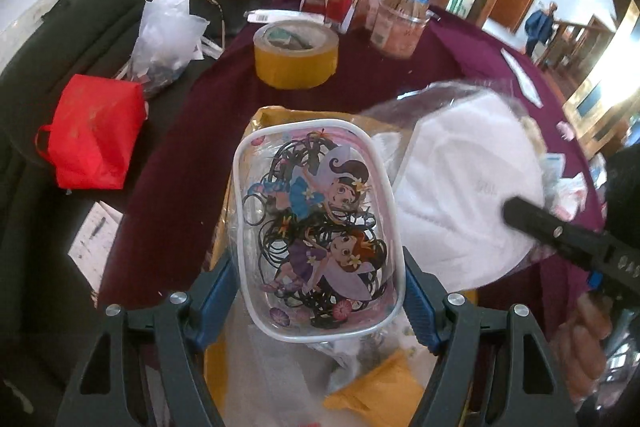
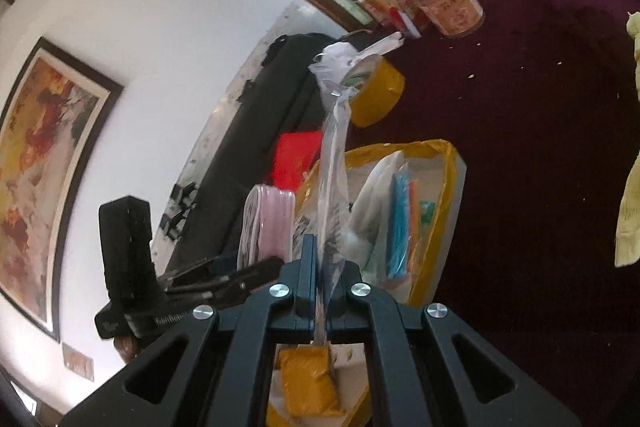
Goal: Organize soft objects
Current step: 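Carry the mask and pouch over the tray and open both tools, then move both tools back toward the remaining items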
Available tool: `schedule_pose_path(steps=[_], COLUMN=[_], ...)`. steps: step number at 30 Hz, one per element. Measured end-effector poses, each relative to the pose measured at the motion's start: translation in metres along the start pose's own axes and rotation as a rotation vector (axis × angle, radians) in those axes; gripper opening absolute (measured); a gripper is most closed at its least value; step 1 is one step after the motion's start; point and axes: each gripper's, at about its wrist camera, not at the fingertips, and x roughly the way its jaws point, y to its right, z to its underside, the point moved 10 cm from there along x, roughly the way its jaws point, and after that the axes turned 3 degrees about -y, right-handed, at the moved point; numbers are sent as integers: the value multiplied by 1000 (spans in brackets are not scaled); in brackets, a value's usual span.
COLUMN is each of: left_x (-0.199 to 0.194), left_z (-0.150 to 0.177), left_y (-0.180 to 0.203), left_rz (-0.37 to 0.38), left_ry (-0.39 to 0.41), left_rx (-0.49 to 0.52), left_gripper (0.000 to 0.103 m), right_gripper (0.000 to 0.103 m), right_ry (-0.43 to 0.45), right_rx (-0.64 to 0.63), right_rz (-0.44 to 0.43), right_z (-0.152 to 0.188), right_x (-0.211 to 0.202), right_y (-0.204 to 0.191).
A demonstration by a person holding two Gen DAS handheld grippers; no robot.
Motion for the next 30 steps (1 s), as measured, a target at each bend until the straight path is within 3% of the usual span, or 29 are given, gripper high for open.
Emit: schedule_pose_path(steps=[6, 9, 12, 14, 16, 19, 23, 26, 30], left_x=[17, 17, 7, -2, -9, -20, -39, -54, -54], left_z=[-3, -2, 2, 4, 9, 21, 39, 51, 67], left_y=[-6, -9, -8, -7, -5, -1, 5, 20, 57], left_rz=[6, 36, 88, 98, 90, 61, 35, 72, 148], left_ry=[-34, -33, -6, 26, 50, 78, 133, 181, 173], left_rx=[-10, -35, -76, -89, -93, -94, -114, -139, -125], left_gripper=[81, 82, 88, 93, 93, 93, 93, 93, 94], right_gripper=[6, 11, 36, 59, 64, 70, 71, 71, 70], right_ry=[-8, -10, -7, 0, 36, 78, 85, 79, 103], right_rx=[-1, -21, -3, 3, -4, -36, -52, -48, -45], right_rz=[64, 144, 166, 158, 165, 189, 205, 218, 268], right_z=[-8, -9, -8, -8, -8, -5, 13, 35, 58], right_x=[19, 29, 30, 27, 17, 1, -17, -33, -57], right_y=[4, 12, 18, 18, 15, 9, 12, 22, 42])
